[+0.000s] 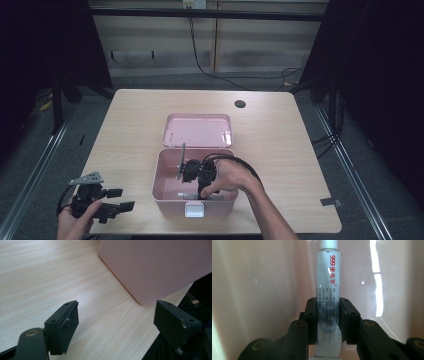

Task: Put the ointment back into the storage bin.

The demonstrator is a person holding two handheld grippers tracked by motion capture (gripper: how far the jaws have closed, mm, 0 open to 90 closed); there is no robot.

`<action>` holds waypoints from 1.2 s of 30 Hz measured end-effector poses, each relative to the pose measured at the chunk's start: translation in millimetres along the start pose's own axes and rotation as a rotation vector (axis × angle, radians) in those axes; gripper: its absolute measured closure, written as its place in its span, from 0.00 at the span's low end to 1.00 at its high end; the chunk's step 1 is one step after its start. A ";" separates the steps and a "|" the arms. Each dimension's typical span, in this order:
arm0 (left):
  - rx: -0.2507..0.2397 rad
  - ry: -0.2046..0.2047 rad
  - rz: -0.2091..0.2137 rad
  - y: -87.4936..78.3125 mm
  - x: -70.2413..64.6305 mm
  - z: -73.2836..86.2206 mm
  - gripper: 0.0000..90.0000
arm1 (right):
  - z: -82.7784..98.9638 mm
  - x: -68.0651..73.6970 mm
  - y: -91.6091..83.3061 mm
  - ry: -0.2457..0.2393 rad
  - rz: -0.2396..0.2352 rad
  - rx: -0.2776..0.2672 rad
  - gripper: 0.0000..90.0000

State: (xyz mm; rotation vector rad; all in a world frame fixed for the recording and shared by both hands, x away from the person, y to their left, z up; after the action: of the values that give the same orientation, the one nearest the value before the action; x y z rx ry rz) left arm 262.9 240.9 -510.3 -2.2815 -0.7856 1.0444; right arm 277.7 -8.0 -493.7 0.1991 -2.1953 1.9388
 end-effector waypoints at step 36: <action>0.003 0.002 -0.003 0.2 0.3 0.4 0.22 | -1.5 -0.3 -1.1 0.016 -0.007 -0.017 0.77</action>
State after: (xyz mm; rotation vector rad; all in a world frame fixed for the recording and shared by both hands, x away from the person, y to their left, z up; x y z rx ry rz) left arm 262.8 241.0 -510.8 -2.2781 -0.7851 1.0409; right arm 278.3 -6.7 -492.5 0.1879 -2.1969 1.9109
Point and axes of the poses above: each handheld gripper's, and its own axes: y roughly forward along the jaws, z roughly out of its underside, x roughly to its left, the point moved 8 cm from there along y, roughly forward along the jaws, and after that the axes turned 10 degrees about -y, right-handed, at the moved point
